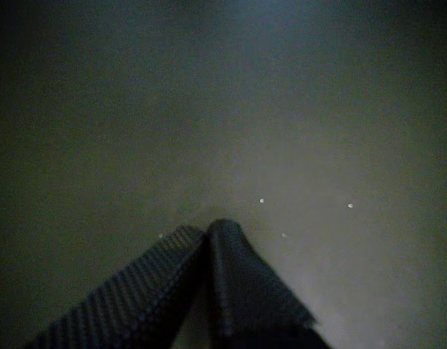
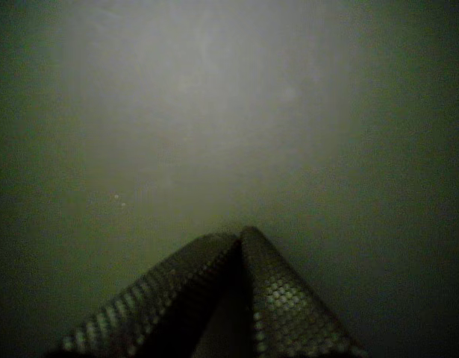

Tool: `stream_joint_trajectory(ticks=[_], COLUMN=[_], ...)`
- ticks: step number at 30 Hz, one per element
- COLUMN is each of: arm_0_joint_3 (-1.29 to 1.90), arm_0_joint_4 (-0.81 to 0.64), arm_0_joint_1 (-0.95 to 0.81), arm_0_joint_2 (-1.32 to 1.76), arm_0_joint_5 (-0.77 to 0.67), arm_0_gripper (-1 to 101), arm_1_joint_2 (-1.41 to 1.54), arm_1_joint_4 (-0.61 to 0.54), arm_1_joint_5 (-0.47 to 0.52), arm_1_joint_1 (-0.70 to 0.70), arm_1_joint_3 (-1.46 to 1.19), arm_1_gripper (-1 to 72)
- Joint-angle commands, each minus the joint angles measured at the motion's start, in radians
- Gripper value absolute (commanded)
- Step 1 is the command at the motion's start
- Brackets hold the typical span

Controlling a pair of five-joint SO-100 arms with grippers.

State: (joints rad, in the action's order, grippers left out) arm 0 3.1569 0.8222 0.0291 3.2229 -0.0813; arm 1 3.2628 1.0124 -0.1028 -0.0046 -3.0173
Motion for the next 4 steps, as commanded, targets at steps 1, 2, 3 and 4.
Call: stream_joint_trajectory(ticks=[1, 2, 3, 4], arm_0_joint_3=[0.012, 0.012, 0.012, 0.012], arm_0_joint_4=[-0.012, -0.012, -0.012, -0.012], arm_0_joint_1=[0.018, 0.018, 0.018, 0.018], arm_0_joint_2=[0.017, 0.017, 0.017, 0.017], arm_0_joint_5=[-0.006, -0.006, -0.006, -0.006], arm_0_gripper=[0, 0, 0, 0], arm_1_joint_2=[0.009, 0.009, 0.009, 0.009], arm_1_joint_4=[0.012, 0.012, 0.012, 0.012], arm_1_joint_5=[-0.012, -0.012, -0.012, -0.012], arm_1_joint_1=[0.005, 0.005, 0.005, 0.005], arm_1_joint_3=[0.011, 0.011, 0.011, 0.011], arm_1_gripper=[-0.5, -0.5, -0.5, -0.5])
